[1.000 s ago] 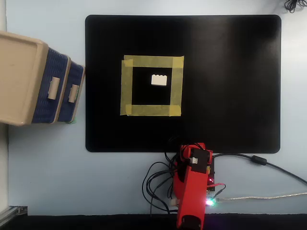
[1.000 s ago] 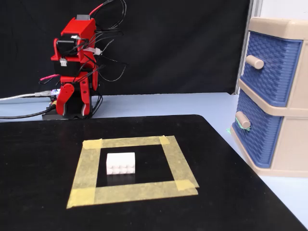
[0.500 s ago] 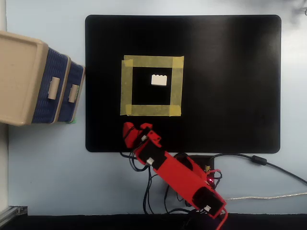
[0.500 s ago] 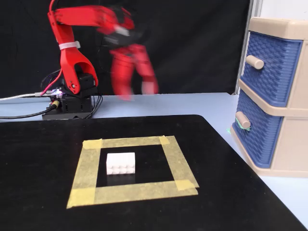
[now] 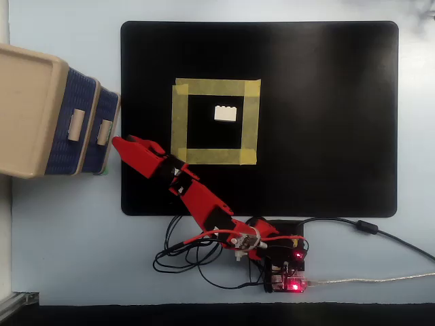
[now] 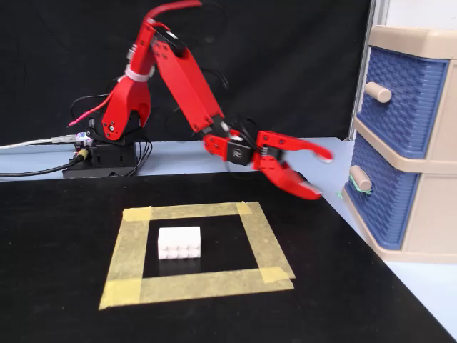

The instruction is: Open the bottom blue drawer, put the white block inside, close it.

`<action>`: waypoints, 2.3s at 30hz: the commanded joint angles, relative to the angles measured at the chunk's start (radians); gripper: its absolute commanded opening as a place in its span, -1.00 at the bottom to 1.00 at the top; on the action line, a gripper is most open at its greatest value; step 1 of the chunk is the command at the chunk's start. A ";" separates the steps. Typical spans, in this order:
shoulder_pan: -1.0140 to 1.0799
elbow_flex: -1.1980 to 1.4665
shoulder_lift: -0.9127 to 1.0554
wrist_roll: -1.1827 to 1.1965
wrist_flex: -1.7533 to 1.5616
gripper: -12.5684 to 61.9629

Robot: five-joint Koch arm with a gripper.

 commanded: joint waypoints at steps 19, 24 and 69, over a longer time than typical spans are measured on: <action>-0.046 -0.393 -0.236 -0.006 -0.008 -0.07; -0.041 -0.348 -0.224 0.009 0.072 -0.70; 0.689 -0.899 0.196 -0.482 2.299 0.26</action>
